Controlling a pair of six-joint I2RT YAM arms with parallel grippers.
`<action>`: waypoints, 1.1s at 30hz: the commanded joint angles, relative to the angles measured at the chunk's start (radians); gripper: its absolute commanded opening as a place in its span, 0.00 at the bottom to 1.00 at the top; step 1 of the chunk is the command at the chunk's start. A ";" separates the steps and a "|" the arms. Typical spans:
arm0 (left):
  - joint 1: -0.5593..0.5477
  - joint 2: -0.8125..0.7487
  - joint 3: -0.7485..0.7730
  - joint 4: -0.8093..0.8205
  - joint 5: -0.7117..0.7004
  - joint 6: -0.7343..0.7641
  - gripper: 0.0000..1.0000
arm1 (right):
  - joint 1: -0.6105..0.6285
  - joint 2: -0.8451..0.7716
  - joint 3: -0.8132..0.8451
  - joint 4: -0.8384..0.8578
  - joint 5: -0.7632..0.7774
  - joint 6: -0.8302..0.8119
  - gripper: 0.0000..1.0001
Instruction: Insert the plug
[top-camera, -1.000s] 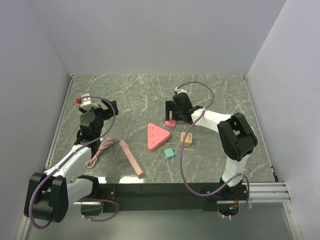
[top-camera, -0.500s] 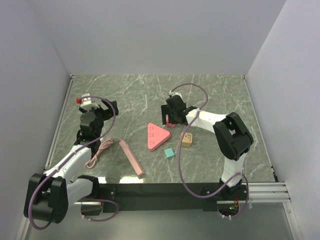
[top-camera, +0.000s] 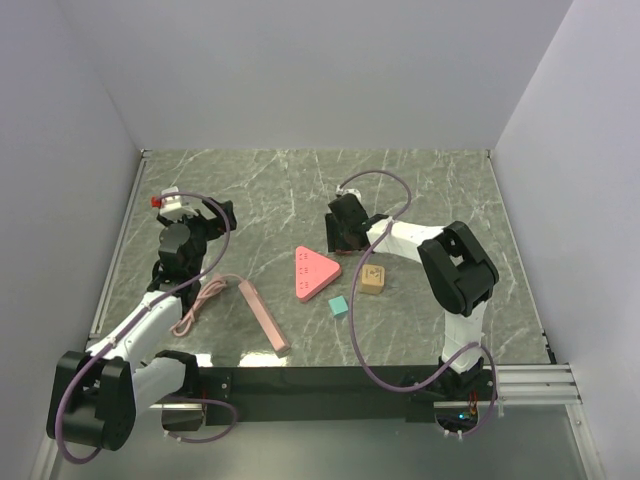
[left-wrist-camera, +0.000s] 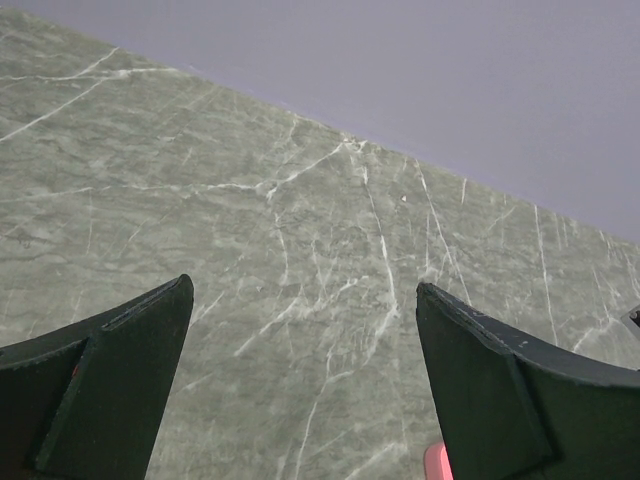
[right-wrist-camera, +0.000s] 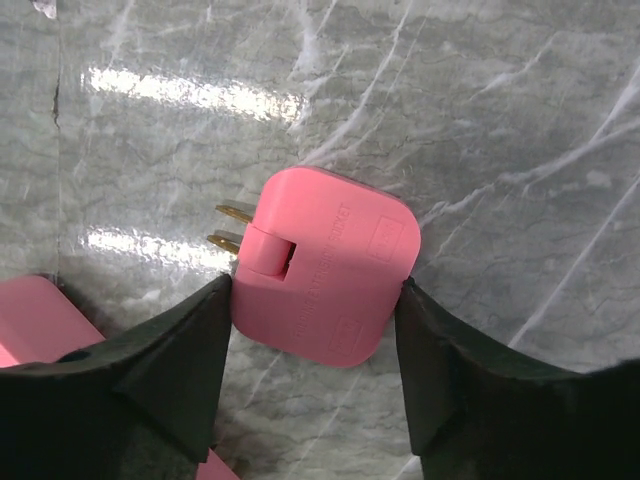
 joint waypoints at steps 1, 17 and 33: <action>-0.008 -0.011 0.037 0.024 0.027 0.020 0.99 | 0.004 -0.013 0.008 0.002 0.006 -0.002 0.58; -0.083 0.167 0.136 0.108 0.486 -0.025 0.99 | 0.055 -0.397 -0.215 0.292 -0.116 -0.261 0.48; -0.149 0.293 0.152 0.328 0.779 -0.219 0.95 | 0.196 -0.563 -0.347 0.489 -0.314 -0.407 0.49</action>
